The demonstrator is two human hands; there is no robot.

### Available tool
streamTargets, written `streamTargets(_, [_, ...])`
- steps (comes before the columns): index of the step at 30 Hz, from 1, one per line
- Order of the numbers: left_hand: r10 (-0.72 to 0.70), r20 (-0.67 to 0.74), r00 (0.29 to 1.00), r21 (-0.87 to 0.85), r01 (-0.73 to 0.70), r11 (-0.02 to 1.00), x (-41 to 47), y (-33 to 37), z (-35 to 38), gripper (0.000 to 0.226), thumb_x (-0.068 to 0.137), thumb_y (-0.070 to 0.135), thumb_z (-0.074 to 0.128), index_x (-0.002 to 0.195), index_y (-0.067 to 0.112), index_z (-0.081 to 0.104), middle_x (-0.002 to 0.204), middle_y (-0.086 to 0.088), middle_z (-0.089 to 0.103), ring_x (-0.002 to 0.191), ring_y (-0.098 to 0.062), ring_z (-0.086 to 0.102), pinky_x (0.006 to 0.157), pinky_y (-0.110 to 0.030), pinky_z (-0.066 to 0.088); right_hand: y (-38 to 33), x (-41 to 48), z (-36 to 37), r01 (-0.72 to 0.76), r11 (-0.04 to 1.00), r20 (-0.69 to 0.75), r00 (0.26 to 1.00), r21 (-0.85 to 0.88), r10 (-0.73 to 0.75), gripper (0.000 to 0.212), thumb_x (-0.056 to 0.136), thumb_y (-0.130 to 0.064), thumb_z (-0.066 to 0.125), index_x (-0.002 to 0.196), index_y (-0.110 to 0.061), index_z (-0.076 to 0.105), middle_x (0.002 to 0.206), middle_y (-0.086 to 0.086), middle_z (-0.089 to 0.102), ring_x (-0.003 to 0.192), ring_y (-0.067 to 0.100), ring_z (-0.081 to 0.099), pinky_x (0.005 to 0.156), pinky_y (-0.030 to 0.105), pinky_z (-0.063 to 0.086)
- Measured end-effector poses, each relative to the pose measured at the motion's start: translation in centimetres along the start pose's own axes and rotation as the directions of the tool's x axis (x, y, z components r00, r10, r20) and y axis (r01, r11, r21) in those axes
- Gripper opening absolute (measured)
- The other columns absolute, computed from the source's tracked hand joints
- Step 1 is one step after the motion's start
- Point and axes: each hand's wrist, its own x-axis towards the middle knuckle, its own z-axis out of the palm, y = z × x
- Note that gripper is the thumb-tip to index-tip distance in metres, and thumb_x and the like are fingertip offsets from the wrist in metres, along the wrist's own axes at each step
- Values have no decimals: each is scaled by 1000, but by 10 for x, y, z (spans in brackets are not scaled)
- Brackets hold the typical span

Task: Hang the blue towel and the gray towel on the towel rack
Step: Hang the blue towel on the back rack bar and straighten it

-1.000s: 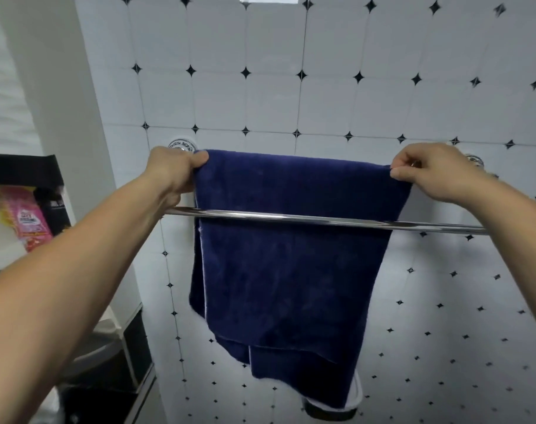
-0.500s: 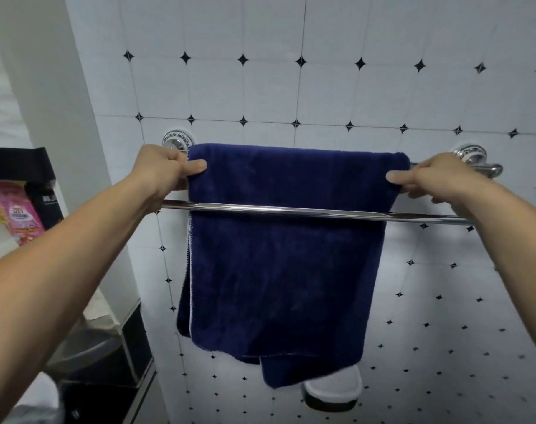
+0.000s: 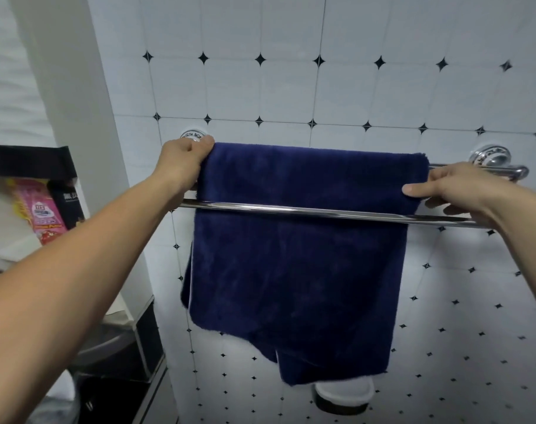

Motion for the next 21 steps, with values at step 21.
streamTargets(21, [-13,128,992,225,-16,974,-108,-211,-4,32,78,25,77,97,31,53,115,13,60,109,-9,57,92,-35,48,167,-31,170,-149,877,31,988,457,151,19,83,-11,74,86,-18,57,74,-10,65,83,22,64,55,15,49])
